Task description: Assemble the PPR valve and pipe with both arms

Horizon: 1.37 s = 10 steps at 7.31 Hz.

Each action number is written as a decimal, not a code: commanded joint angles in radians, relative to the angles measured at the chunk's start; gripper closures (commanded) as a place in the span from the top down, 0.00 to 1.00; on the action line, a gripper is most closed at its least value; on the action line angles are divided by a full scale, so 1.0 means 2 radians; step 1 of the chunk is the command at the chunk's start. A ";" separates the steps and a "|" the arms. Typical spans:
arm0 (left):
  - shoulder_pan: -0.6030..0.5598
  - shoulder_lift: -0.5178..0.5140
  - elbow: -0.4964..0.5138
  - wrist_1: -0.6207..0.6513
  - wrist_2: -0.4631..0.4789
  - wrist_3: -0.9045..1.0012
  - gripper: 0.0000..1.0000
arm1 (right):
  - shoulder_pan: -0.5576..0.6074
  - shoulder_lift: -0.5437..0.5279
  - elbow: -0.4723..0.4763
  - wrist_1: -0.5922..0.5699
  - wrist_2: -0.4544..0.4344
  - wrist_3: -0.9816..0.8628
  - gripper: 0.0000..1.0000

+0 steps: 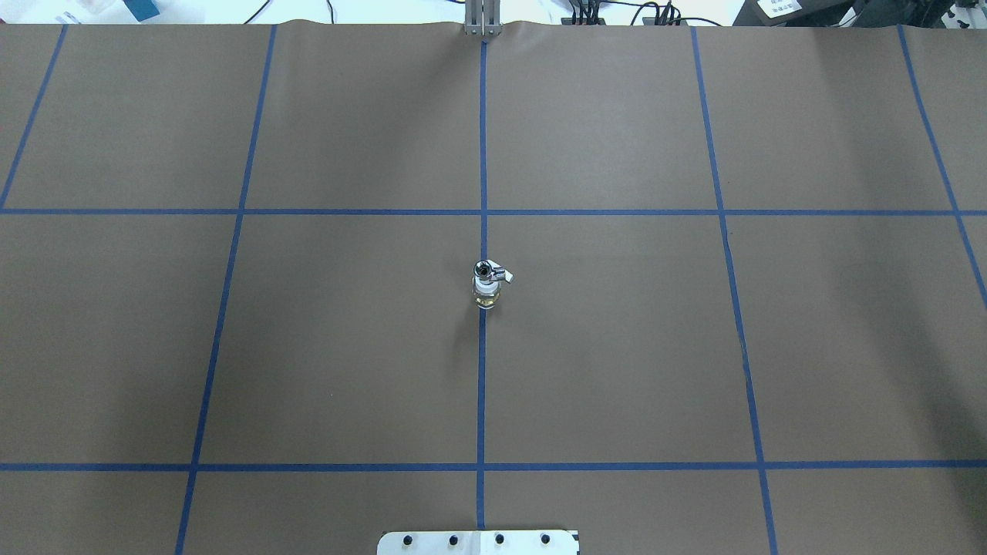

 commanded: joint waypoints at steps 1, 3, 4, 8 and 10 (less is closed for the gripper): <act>-0.041 -0.008 0.067 -0.003 -0.001 0.066 0.99 | 0.005 -0.003 0.000 -0.003 0.000 -0.002 0.99; -0.060 0.000 0.088 -0.004 -0.001 0.071 0.99 | 0.005 -0.006 0.000 -0.004 0.001 -0.002 0.99; -0.061 0.001 0.094 -0.013 0.000 0.071 0.99 | 0.009 -0.006 0.001 -0.010 0.001 -0.002 0.99; -0.063 0.027 0.083 -0.039 0.000 0.076 1.00 | 0.025 -0.006 0.001 -0.009 0.008 -0.033 1.00; -0.064 0.031 0.086 -0.040 -0.001 0.074 1.00 | 0.026 -0.007 0.000 -0.009 0.002 -0.034 0.99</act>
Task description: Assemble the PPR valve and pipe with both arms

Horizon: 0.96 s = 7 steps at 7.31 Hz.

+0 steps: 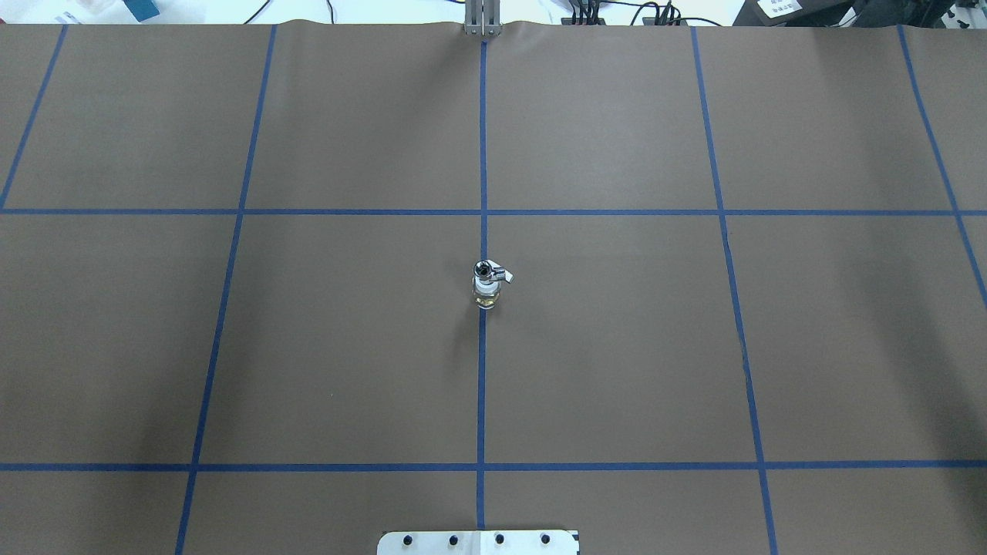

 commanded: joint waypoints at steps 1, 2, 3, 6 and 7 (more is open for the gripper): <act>0.000 0.001 0.000 0.000 0.000 -0.003 1.00 | 0.001 -0.001 -0.001 0.001 -0.005 -0.003 0.99; 0.000 0.001 0.002 0.000 0.000 -0.003 1.00 | 0.001 0.003 -0.006 0.001 -0.005 -0.003 0.99; 0.000 0.002 0.001 0.000 0.000 -0.001 1.00 | 0.001 0.003 -0.006 0.000 -0.005 -0.003 1.00; -0.001 0.004 0.005 0.000 -0.002 0.000 1.00 | 0.000 0.006 -0.004 0.000 -0.001 -0.004 0.99; -0.002 0.018 0.005 -0.001 -0.014 0.001 1.00 | -0.020 0.006 -0.006 -0.003 -0.002 -0.004 1.00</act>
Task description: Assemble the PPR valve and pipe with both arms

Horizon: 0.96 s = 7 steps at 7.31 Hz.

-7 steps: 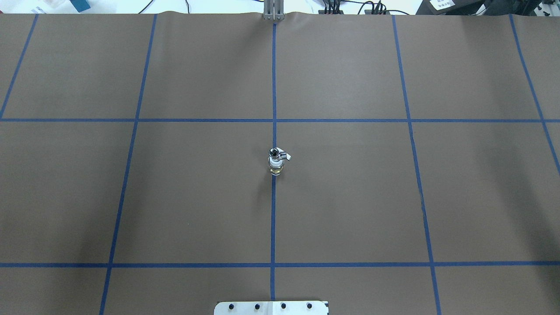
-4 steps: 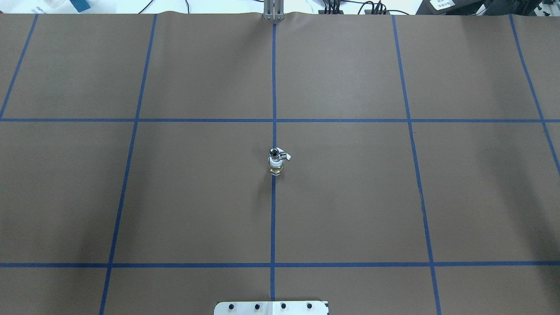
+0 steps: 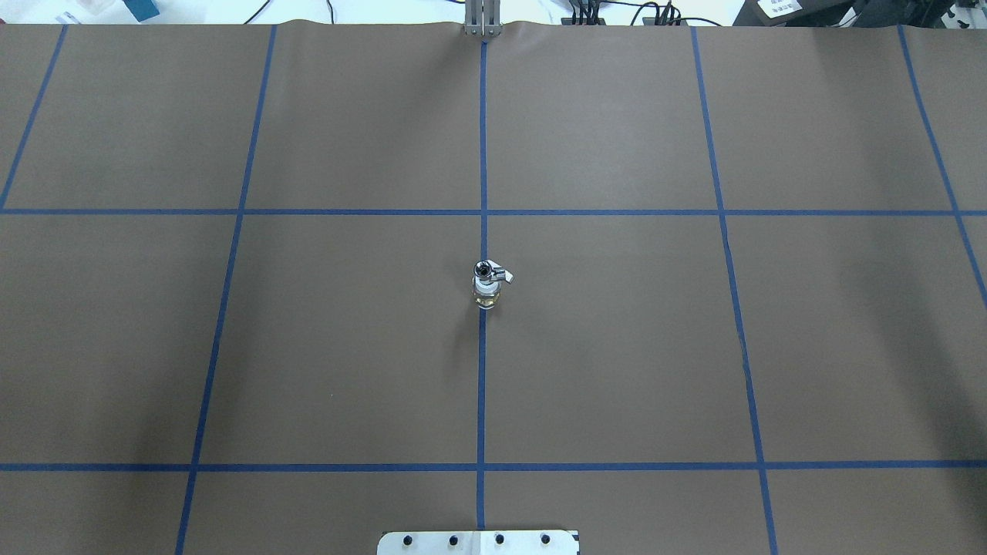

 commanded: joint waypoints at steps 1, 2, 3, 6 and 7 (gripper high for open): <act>-0.008 0.015 0.000 -0.001 -0.042 0.000 1.00 | -0.021 0.001 -0.001 -0.008 0.004 0.000 0.99; -0.008 0.020 -0.003 -0.001 -0.045 0.001 1.00 | -0.021 0.013 0.001 -0.035 0.004 0.000 1.00; -0.011 0.020 -0.004 -0.011 -0.043 -0.001 1.00 | -0.003 0.048 0.003 -0.092 0.003 0.000 0.99; -0.019 0.016 -0.007 -0.028 -0.041 -0.006 1.00 | 0.008 0.039 0.003 -0.111 -0.001 -0.003 1.00; -0.019 0.007 -0.010 -0.027 -0.036 -0.028 1.00 | 0.008 0.024 0.004 -0.108 -0.003 -0.019 0.99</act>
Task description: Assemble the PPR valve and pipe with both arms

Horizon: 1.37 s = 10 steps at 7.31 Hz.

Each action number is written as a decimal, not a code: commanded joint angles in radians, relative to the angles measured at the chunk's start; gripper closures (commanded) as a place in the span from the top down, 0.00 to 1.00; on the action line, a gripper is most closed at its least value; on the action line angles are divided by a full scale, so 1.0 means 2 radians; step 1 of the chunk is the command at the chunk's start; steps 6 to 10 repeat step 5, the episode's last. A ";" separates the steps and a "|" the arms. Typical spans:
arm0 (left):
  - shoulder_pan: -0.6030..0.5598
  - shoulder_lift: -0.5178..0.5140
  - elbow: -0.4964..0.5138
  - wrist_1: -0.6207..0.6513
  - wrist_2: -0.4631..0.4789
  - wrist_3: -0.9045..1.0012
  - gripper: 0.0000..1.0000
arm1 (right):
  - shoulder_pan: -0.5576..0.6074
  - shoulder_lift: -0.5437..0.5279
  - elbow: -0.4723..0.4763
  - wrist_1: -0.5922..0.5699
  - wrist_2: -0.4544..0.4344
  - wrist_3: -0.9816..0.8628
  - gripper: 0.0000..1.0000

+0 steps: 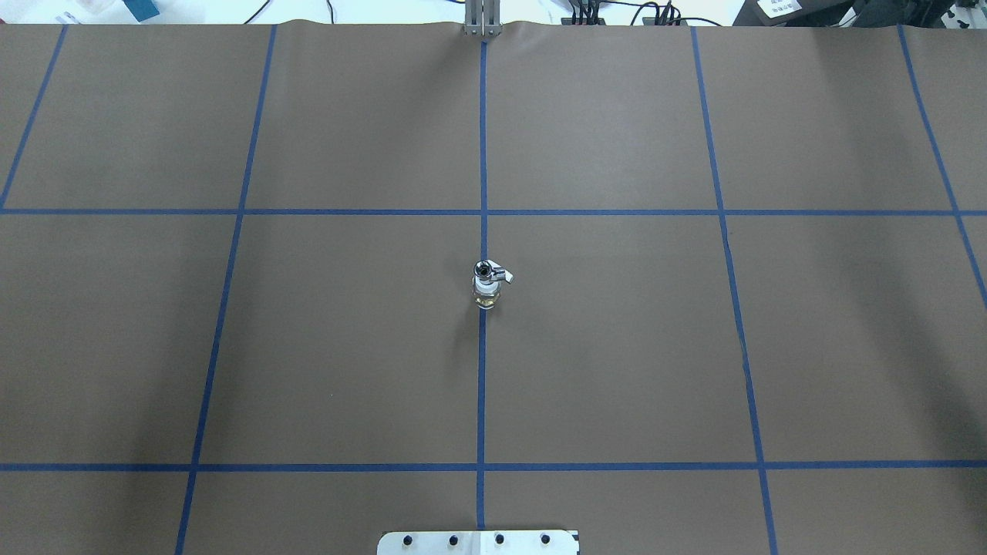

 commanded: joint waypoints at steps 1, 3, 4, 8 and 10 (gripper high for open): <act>0.000 -0.008 -0.005 0.000 0.017 -0.050 1.00 | 0.001 -0.020 -0.003 0.001 -0.009 -0.020 0.99; 0.000 -0.013 -0.005 0.000 0.019 -0.050 1.00 | 0.001 -0.028 -0.005 0.014 -0.010 -0.020 0.99; 0.000 -0.017 -0.005 0.001 0.019 -0.050 1.00 | 0.001 -0.027 -0.007 0.016 -0.009 -0.019 1.00; 0.000 -0.017 -0.005 0.001 0.019 -0.050 1.00 | 0.001 -0.028 -0.004 0.016 -0.009 -0.019 1.00; 0.000 -0.017 -0.005 0.001 0.019 -0.050 1.00 | 0.001 -0.028 -0.004 0.016 -0.009 -0.019 1.00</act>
